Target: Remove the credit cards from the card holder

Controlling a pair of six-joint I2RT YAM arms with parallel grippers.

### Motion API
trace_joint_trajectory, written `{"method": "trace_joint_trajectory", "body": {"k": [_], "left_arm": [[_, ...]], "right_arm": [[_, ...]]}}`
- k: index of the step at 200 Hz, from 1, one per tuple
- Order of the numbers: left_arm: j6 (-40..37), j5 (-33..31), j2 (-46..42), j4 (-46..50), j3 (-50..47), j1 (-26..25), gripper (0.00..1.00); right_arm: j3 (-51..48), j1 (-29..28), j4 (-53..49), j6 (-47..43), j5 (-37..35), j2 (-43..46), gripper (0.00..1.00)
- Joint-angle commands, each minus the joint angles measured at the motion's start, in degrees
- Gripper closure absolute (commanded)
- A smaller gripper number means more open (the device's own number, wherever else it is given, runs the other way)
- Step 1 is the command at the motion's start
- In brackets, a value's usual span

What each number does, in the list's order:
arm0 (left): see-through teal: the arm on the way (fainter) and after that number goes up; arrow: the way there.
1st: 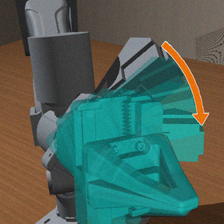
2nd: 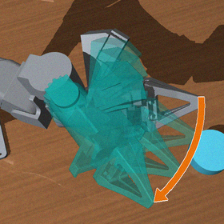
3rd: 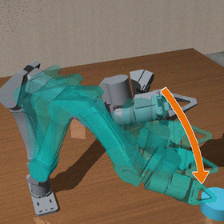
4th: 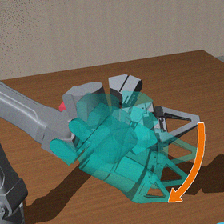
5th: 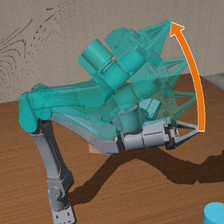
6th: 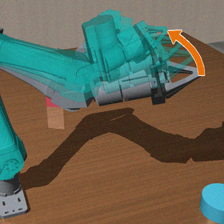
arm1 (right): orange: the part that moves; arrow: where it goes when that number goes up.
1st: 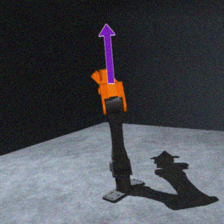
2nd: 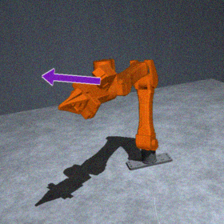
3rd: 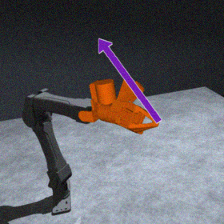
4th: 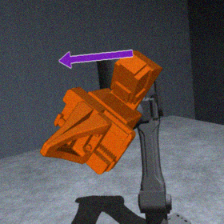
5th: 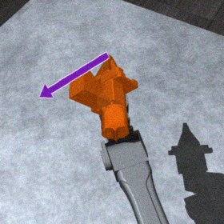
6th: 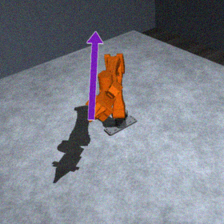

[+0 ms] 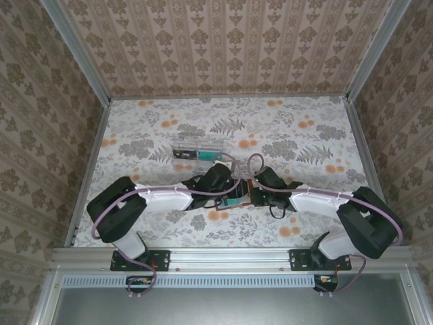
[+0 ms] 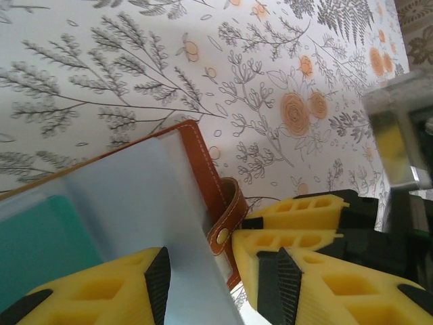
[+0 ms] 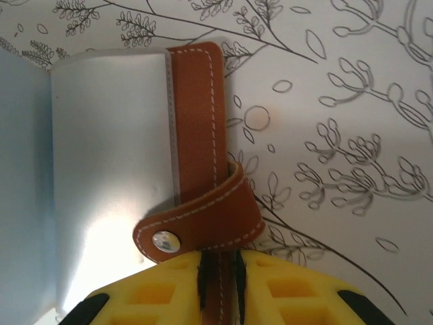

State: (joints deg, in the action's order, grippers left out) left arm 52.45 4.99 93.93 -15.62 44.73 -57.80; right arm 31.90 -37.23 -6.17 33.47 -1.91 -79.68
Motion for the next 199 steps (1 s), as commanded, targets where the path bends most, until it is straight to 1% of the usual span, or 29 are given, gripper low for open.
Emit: {"method": "trace_joint_trajectory", "body": {"k": [1, 35, 65, 102, 121, 156, 179, 188, 199], "left_arm": [[-1.0, 1.8, 1.9, -1.0, 1.6, -0.7, 0.52], [-0.9, 1.9, 1.8, -1.7, 1.2, -0.6, 0.50], [-1.4, 1.3, 0.5, -1.0, 0.8, -0.6, 0.47], [-1.6, 0.8, -0.7, -0.8, 0.4, -0.2, 0.46], [-1.7, 0.4, -1.6, -0.2, 0.2, -0.1, 0.46], [-3.0, -3.8, -8.4, 4.7, -2.6, 0.6, 0.47], [-2.4, -6.9, -13.5, 7.4, -6.4, 1.3, 0.53], [-2.0, -7.7, -15.5, 8.2, -8.0, 1.6, 0.58], [-1.6, -8.6, -17.1, 9.7, -9.4, 2.0, 0.67]], "right_arm": [[-1.9, 1.7, -2.3, 1.8, -2.3, 5.6, 0.77], [-3.2, 4.4, -5.2, 1.9, -4.0, 12.0, 0.76], [-2.6, 5.2, -6.3, 0.4, -2.7, 15.9, 0.76], [-1.0, 5.2, -7.4, -0.2, -2.0, 17.0, 0.76], [-0.8, 5.1, -6.6, -0.7, 0.2, 17.5, 0.76], [0.7, 4.5, -5.1, -1.0, 4.7, 17.8, 0.76], [2.8, 2.6, -4.3, -1.8, 6.0, 16.7, 0.76], [3.7, 1.7, -3.7, -2.0, 6.4, 15.9, 0.76], [4.8, 0.7, -3.0, -2.2, 7.3, 14.4, 0.76]]}}
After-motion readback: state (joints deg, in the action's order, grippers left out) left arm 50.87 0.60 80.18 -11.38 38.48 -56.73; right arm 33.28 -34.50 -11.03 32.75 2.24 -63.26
